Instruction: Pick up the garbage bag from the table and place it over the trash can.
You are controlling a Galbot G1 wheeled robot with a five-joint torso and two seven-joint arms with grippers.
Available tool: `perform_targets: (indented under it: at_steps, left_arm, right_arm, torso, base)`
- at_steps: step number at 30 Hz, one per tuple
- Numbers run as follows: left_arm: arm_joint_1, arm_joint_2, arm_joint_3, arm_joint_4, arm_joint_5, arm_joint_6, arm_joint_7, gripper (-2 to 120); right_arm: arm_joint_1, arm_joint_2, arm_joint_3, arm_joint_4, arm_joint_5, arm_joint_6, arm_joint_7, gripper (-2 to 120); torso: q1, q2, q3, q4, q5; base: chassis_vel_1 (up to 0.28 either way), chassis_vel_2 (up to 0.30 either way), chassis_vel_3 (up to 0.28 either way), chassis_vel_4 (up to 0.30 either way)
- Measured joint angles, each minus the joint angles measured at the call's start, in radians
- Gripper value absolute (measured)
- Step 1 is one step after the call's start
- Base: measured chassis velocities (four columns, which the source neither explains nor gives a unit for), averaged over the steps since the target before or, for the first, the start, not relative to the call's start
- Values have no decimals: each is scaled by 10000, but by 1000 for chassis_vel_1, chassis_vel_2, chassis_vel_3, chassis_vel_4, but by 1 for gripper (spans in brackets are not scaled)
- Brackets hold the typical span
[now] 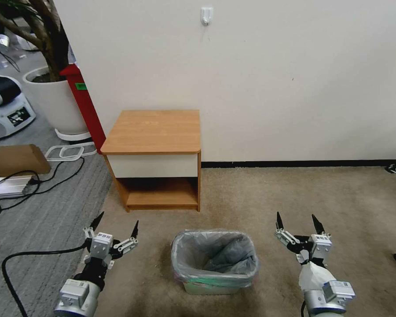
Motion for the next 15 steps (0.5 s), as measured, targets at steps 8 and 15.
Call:
perform_targets:
  at_steps: [8,15]
  left_arm:
    - [-5,0,11,7,-15,7,-28,100]
    - [-8,0,17,8,-23,13,-39,100]
  right_arm:
    - [0,-4,0,11,-1,-12,-3,100]
    - [0,-7,0,14,-1,-18,-4,100]
  torso:
    - [0,0,0,0,1]
    - [-1,0,0,0,1]
  base:
    - [0,0,0,0]
    - [0,0,0,0]
